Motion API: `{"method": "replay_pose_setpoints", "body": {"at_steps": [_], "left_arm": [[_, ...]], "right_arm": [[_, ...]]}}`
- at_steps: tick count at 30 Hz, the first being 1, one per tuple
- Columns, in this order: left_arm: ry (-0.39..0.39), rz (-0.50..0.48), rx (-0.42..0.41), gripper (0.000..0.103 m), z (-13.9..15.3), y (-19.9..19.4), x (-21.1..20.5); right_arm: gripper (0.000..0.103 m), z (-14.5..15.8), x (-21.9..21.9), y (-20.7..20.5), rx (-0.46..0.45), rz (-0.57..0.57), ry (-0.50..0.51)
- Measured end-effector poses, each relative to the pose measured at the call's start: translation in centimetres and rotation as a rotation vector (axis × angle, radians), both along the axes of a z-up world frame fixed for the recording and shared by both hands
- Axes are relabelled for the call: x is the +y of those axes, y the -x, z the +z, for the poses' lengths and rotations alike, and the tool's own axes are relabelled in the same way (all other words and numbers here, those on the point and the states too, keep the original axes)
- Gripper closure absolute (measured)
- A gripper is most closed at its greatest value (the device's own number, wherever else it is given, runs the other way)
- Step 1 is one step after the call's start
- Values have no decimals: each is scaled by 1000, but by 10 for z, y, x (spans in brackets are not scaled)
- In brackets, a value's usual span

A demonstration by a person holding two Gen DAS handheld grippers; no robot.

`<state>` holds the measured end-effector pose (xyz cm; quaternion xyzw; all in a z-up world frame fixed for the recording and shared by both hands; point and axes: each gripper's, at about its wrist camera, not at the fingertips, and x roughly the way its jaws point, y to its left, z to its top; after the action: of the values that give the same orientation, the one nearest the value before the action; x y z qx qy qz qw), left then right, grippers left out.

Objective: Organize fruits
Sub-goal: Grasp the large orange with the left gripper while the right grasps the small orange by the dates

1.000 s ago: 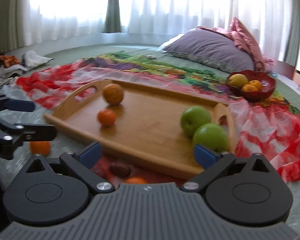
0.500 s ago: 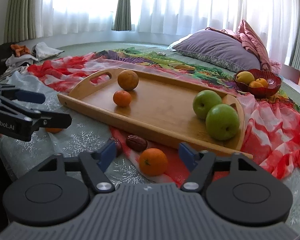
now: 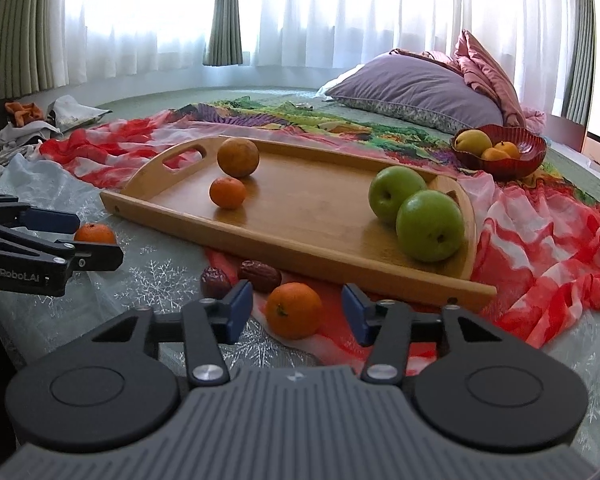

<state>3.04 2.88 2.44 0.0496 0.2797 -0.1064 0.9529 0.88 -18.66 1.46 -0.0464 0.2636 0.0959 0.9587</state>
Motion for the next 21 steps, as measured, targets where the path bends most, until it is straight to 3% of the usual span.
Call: {"method": "replay_pose_setpoints", "body": {"at_steps": [12, 21], "left_arm": [[32, 41, 47, 57, -7, -10, 9], [40, 45, 53, 58, -8, -12, 11]], "right_arm": [[50, -4, 1, 1, 19, -10, -12], [50, -5, 2, -2, 29, -3, -15]]}}
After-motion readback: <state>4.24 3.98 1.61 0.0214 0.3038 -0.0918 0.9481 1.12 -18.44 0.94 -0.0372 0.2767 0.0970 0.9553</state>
